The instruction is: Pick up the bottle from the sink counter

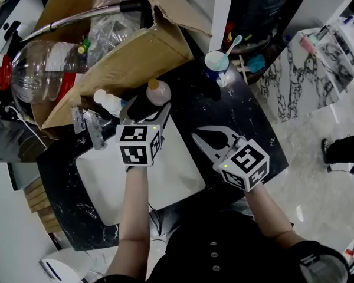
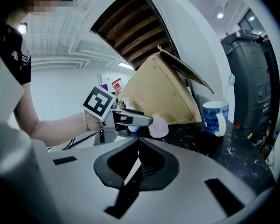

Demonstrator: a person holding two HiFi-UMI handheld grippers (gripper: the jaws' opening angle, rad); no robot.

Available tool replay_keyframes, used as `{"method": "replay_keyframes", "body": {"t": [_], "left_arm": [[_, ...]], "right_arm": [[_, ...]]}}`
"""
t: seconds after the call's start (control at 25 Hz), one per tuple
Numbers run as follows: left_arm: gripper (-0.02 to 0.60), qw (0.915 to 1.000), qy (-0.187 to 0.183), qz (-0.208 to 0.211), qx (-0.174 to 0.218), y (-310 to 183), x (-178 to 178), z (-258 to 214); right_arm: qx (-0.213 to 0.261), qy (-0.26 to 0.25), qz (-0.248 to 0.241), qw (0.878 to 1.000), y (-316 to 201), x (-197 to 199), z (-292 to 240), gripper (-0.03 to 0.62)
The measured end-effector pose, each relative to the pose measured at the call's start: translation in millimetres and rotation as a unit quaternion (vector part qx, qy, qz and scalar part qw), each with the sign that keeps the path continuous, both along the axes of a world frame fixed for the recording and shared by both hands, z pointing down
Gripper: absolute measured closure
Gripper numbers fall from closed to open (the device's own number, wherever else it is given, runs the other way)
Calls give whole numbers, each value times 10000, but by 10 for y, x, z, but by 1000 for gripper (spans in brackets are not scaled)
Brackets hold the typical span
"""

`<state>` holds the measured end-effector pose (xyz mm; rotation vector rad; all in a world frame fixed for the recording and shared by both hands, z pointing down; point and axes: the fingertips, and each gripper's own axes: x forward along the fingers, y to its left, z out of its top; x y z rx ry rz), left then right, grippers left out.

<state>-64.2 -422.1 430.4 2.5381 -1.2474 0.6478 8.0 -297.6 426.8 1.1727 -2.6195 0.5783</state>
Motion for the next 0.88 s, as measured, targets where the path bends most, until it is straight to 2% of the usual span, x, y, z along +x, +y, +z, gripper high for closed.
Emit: {"method": "replay_keyframes", "body": {"t": [0.24,0.56,0.88], "left_arm": [[224,9998,-80,-23,-194,-137,60,215],[221,9993,-121,-134,-315,-333,108,396],[216,9987,-273,-76,-417,-442,167,536]], "right_arm": [[-92,-17,58,9999,-44,41,66,591],[-218,-66,95,9997,-82,72,163,591],[-292,-99,174,9994,-95,128,198,591]]}}
